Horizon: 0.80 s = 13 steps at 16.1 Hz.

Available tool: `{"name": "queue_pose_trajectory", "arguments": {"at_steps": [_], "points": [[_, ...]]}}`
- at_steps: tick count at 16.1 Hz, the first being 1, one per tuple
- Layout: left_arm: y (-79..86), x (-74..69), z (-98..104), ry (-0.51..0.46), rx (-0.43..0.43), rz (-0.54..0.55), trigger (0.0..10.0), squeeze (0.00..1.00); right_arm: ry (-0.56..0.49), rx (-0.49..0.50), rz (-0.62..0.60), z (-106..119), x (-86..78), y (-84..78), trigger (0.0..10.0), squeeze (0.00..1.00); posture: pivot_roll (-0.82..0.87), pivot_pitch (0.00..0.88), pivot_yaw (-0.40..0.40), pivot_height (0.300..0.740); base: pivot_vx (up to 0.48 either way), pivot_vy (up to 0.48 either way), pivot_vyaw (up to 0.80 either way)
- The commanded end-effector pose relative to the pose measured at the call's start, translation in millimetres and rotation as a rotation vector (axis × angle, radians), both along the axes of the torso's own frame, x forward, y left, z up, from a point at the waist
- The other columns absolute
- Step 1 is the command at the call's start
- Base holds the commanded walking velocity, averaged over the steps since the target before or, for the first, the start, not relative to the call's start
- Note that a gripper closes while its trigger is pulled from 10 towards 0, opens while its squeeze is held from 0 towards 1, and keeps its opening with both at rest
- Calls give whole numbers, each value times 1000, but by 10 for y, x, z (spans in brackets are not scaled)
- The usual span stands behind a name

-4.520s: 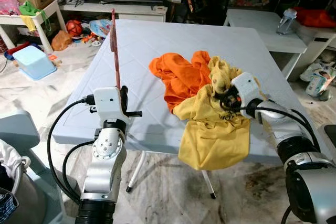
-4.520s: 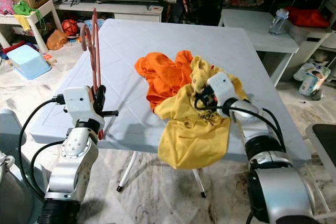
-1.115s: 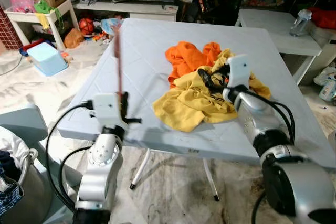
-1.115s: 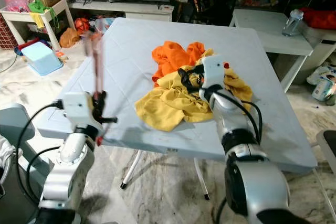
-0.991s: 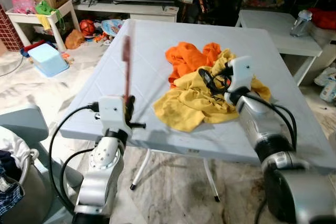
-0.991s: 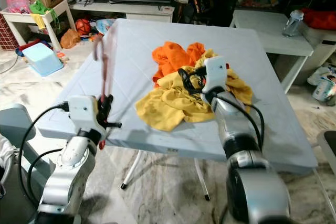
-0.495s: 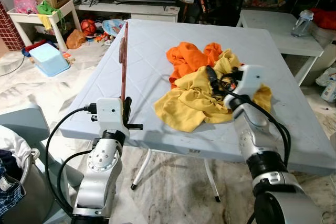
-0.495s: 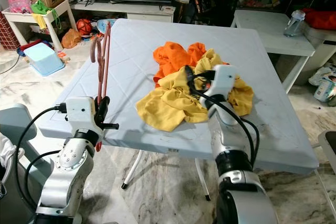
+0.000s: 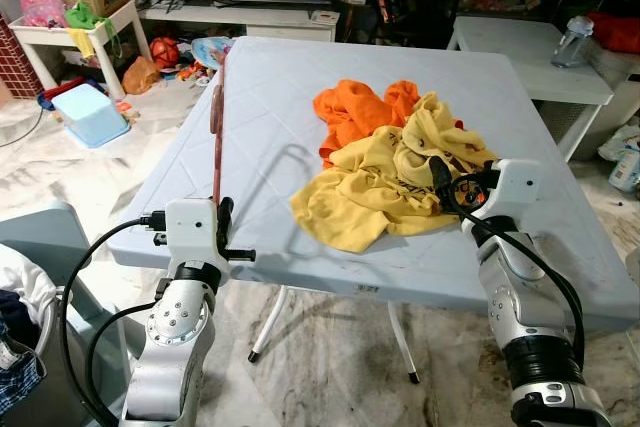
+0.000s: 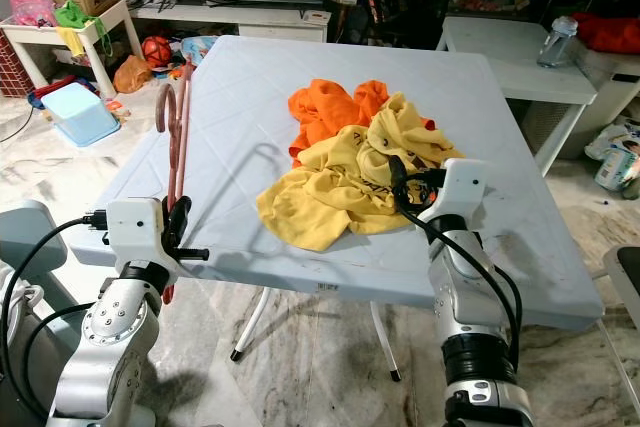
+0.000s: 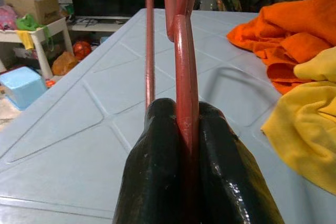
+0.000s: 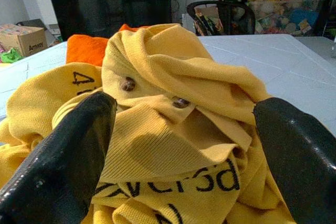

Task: Hang hanger

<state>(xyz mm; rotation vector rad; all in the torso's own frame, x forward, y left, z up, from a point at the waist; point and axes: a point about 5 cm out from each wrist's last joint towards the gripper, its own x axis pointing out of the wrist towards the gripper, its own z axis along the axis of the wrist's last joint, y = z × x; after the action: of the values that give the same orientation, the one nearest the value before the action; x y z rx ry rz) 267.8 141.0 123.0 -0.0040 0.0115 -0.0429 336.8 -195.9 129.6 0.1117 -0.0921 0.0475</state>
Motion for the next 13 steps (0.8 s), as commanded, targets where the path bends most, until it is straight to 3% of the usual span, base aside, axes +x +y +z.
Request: {"name": "queue_pose_trajectory", "arguments": {"at_steps": [1,4,13], "points": [[-88,57,53,-13,-3,-31,10000,0,-30,-5,0,130,27,17,10000,0,-43,0,-22,740,0,0,0],[-155,107,75,-20,-7,-55,10000,0,-12,63,81,152,46,127,10000,0,-44,0,-21,740,-82,0,0],[-182,114,75,-20,-17,-56,10000,0,-12,-9,127,152,59,218,10000,0,-34,0,-29,740,-273,0,0]]}}
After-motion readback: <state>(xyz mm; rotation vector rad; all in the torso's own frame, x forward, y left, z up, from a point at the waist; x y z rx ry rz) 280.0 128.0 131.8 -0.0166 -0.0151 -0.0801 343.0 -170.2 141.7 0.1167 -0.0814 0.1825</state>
